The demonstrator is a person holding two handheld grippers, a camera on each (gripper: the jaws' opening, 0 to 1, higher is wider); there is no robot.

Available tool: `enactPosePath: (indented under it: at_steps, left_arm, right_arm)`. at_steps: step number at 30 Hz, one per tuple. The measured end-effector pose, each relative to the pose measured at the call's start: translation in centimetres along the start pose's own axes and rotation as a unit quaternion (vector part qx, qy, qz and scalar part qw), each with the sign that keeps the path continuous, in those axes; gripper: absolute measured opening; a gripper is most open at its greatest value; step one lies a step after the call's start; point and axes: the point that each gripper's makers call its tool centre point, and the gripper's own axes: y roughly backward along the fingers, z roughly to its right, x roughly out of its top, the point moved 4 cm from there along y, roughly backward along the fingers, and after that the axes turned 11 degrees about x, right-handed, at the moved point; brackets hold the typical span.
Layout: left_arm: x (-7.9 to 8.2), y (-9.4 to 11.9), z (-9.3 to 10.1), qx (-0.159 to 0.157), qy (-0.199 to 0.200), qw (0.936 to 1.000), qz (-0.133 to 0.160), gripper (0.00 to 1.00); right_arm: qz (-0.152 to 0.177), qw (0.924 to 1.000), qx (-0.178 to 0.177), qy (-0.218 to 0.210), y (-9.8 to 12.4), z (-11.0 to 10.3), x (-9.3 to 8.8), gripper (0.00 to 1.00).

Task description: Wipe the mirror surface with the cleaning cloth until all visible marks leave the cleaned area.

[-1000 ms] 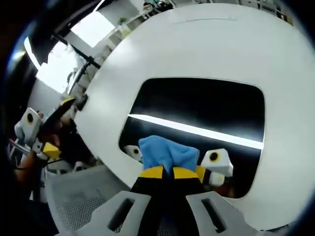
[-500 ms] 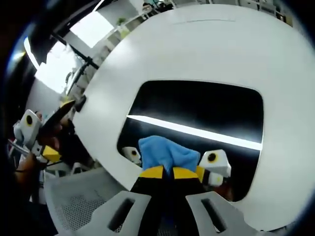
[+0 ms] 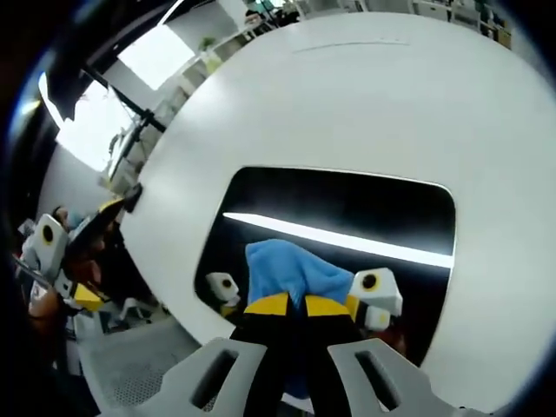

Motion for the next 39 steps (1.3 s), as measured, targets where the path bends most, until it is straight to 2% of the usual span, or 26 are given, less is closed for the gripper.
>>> enactPosePath:
  at_steps: [3,14,25,39]
  left_arm:
    - [0.4,-0.1,-0.1,-0.002,-0.001,1.0000,0.003,1.00]
    - [-0.1,-0.4,0.1,-0.013,-0.004,0.9999,-0.003,1.00]
    - [0.3,-0.6,-0.4,-0.011,0.001,0.9999,0.000,1.00]
    - [0.4,-0.2,-1.0,-0.003,0.002,1.0000,0.003,1.00]
  right_arm:
    - [-0.001,1.0000,-0.005,0.002,-0.2,0.3,0.8,0.00]
    - [-0.010,0.9993,-0.026,0.023,-0.6,1.3,3.4,0.00]
    - [-0.012,0.9987,-0.037,0.032,-0.8,2.0,4.9,0.00]
    - [-0.010,0.9981,-0.049,0.034,-1.5,3.1,7.9,0.00]
